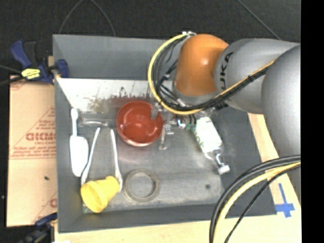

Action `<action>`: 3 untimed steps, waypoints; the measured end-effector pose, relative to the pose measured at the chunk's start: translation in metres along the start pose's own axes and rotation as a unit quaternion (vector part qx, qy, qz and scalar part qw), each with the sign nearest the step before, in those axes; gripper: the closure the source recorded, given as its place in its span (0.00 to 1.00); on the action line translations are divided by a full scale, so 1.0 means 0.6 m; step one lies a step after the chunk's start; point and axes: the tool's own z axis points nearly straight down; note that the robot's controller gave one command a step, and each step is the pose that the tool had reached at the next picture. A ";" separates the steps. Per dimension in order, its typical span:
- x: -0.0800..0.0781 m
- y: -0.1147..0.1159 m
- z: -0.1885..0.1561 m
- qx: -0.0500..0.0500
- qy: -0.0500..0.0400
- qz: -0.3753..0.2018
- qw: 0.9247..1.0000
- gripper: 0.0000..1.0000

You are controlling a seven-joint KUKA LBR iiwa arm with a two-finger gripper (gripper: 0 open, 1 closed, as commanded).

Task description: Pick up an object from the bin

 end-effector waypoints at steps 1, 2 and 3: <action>0.000 0.000 0.000 0.000 0.000 0.000 1.000 0.00; 0.056 -0.002 0.057 -0.001 0.000 0.030 1.000 0.00; 0.014 0.035 0.060 -0.001 -0.004 0.025 1.000 0.00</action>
Offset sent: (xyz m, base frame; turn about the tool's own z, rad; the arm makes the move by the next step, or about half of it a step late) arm -0.0337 -0.0010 -0.0341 0.0618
